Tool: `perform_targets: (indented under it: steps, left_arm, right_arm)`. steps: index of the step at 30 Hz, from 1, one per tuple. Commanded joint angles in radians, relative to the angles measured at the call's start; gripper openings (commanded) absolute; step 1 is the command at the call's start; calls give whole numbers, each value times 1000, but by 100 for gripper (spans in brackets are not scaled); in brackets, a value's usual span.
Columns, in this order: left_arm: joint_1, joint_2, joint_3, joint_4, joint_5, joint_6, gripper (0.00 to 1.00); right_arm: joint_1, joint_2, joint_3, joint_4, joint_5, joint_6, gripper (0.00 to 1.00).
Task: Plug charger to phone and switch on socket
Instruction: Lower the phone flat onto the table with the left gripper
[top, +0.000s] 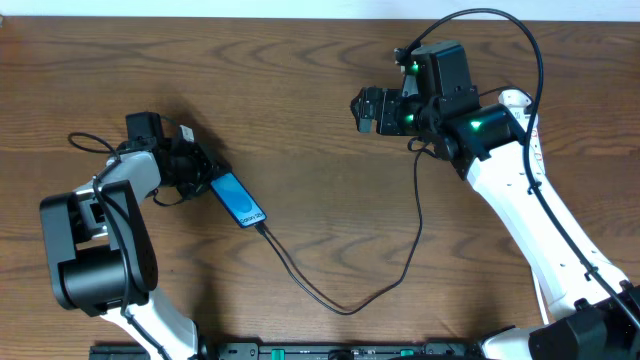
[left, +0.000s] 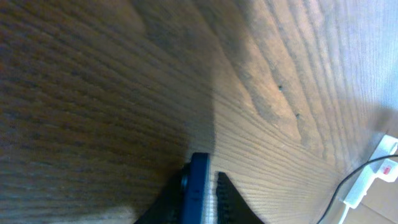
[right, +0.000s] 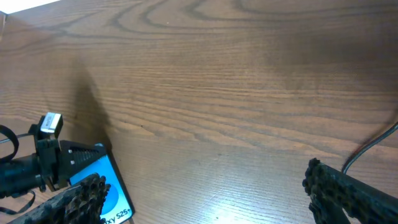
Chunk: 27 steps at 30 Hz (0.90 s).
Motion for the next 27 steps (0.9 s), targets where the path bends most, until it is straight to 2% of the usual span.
perform_targets:
  steps: [1, 6, 13, 18, 25, 27]
  left_arm:
    - [2, -22, 9, -15, -16, 15, 23]
    - [2, -22, 9, -18, -16, 15, 24]
    - [2, -22, 9, -40, -16, 15, 40]
    - [2, -22, 9, -55, -15, 15, 45]
    - [2, -22, 9, -71, -16, 15, 48]
    - [2, -22, 9, -77, -16, 15, 53]
  right_arm:
    - [-2, -15, 11, -3, 11, -11, 99]
    - [-2, -15, 11, -3, 11, -11, 99]
    - [-2, -15, 11, -4, 11, -11, 99]
    - [-2, -15, 11, -4, 11, -11, 99]
    - [-2, -15, 11, -4, 11, -11, 99]
    - [-2, -15, 11, -4, 11, -11, 99]
